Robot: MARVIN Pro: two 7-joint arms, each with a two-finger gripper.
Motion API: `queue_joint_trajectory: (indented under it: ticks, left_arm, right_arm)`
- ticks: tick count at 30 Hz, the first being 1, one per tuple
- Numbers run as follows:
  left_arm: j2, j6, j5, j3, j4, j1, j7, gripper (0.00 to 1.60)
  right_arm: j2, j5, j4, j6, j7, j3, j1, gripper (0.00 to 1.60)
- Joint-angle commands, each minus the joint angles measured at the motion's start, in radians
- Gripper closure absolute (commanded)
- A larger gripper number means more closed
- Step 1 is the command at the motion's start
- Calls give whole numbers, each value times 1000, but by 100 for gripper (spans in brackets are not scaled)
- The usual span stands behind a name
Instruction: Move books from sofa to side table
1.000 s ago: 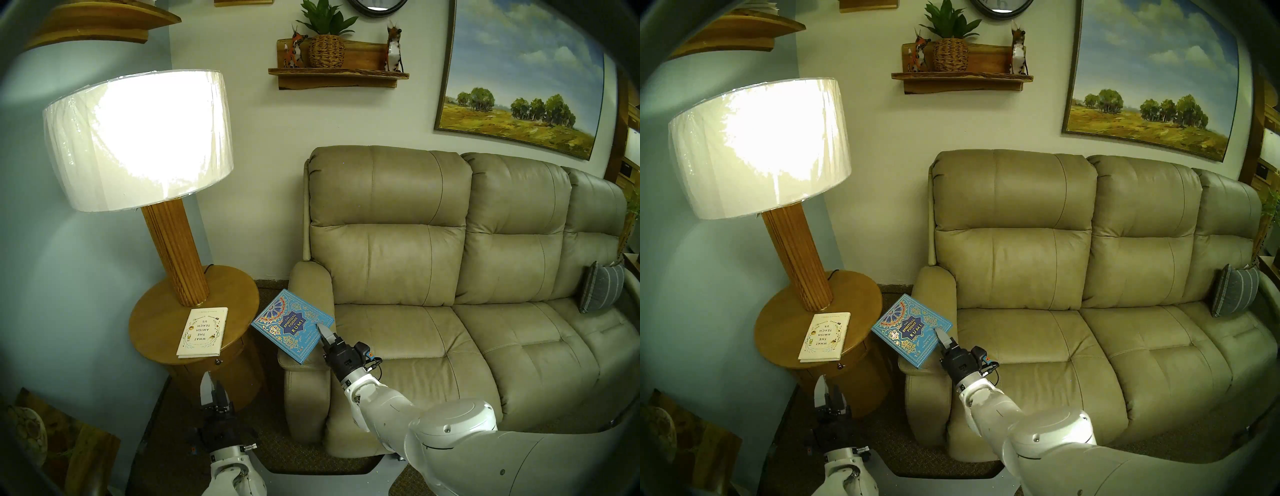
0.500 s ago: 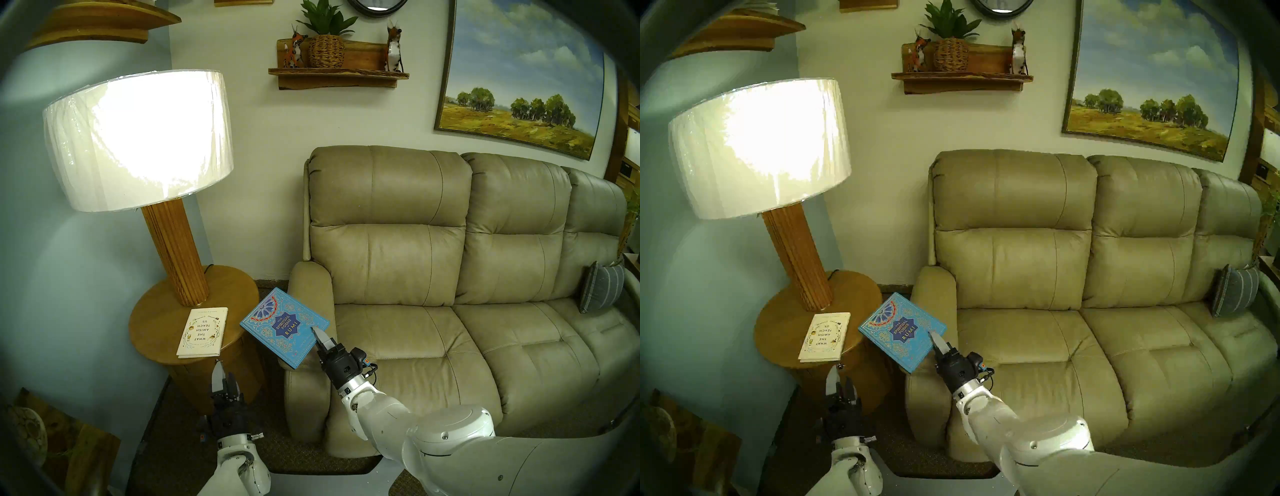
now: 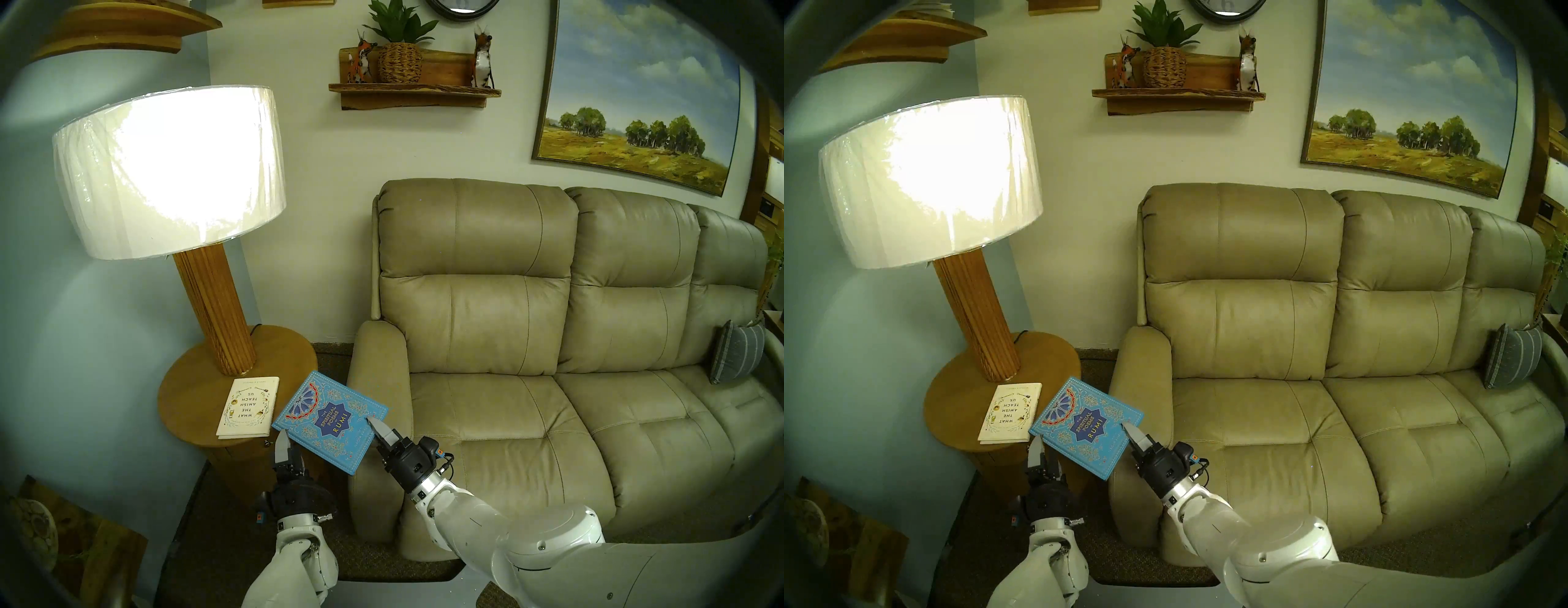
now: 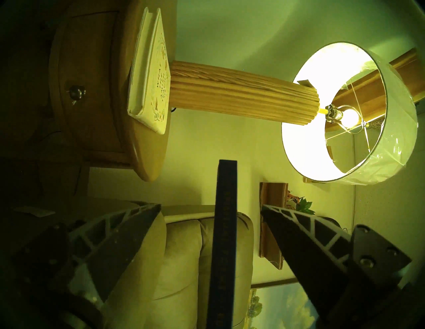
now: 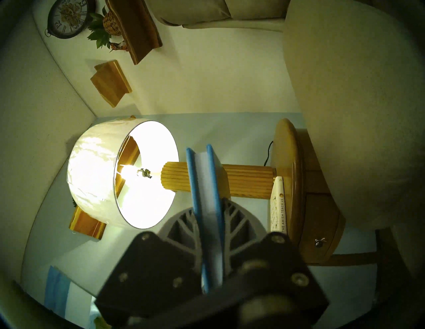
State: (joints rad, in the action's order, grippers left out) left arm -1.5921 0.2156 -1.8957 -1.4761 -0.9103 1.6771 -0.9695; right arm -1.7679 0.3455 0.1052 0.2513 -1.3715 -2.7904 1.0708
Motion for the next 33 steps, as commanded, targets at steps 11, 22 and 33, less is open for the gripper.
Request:
queue_joint_trajectory:
  ticks: [11,22,33]
  left_arm:
    - [-4,22,-29,-62,37,-81,-85,132]
    - [-14,84,-69,-150,-30,-69,-157,160]
    - [-27,240,-147,-261,-15,-155,-74,160]
  right_arm:
    - [-20,53,3,-20,-18,35,-3,160]
    - [-3,65,17,-43,6,26,-11,0]
    - [54,112,32,-61,-68,56,3,0]
